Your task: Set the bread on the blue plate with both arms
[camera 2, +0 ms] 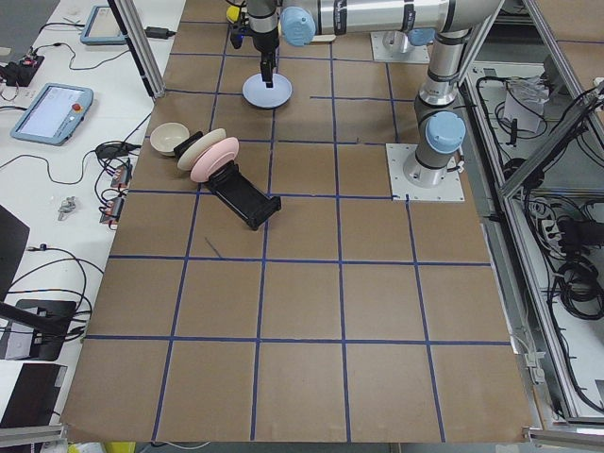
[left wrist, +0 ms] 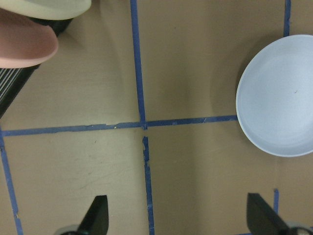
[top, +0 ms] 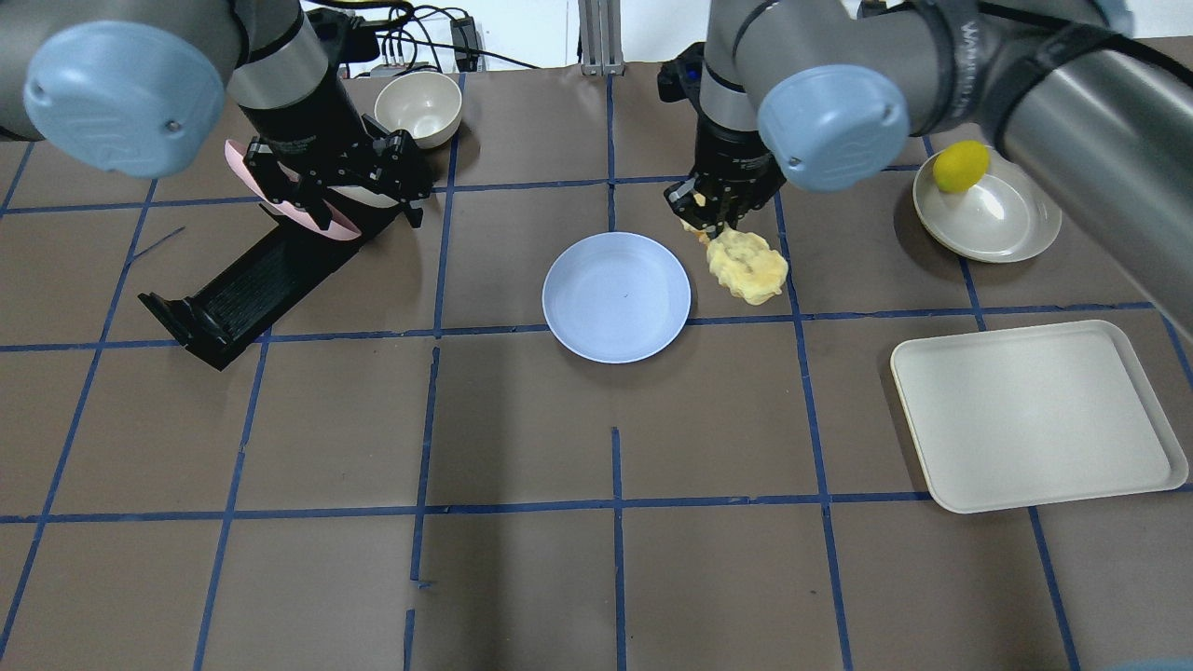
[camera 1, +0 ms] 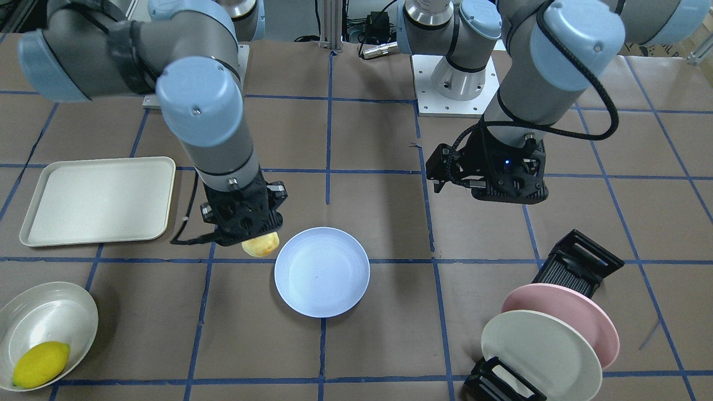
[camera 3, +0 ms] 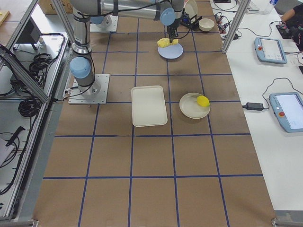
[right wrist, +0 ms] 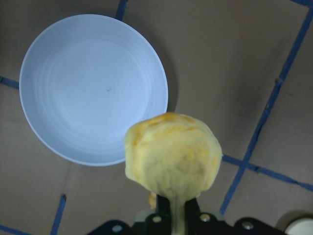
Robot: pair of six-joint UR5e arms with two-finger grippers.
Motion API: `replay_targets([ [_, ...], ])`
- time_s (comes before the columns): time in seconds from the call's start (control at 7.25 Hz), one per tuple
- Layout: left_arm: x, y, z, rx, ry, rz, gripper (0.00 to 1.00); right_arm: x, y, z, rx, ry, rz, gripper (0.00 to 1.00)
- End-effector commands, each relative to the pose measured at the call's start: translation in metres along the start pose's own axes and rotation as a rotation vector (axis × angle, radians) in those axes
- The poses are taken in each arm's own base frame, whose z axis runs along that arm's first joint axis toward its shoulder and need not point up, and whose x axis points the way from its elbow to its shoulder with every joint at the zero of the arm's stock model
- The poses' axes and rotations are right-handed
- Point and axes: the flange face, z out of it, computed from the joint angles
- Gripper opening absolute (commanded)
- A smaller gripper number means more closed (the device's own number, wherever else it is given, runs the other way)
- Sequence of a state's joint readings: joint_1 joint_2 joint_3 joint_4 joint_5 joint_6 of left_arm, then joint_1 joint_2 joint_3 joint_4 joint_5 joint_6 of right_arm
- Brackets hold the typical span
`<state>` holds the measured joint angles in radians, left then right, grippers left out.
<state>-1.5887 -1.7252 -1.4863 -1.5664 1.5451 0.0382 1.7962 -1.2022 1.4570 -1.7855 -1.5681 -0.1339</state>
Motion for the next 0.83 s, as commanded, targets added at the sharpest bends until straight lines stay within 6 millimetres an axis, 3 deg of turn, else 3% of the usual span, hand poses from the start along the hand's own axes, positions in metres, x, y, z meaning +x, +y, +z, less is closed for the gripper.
replay_targets([
  [0.0, -0.004, 0.027, -0.027, 0.014, -0.029, -0.004, 1.00, -0.040, -0.046, 0.062, 0.017, 0.003, 0.029, 0.26],
  [0.14, -0.005, 0.036, -0.029, 0.029, -0.031, -0.007, 1.00, -0.057, -0.050, 0.073, 0.030, 0.009, 0.014, 0.34],
  [0.55, -0.002, 0.033, -0.032, 0.025, -0.034, -0.024, 1.00, -0.062, -0.064, 0.104, 0.044, 0.003, 0.011, 0.34],
  [0.69, -0.002, 0.037, -0.032, 0.025, -0.034, -0.025, 1.00, -0.062, -0.065, 0.106, 0.041, 0.002, 0.011, 0.47],
])
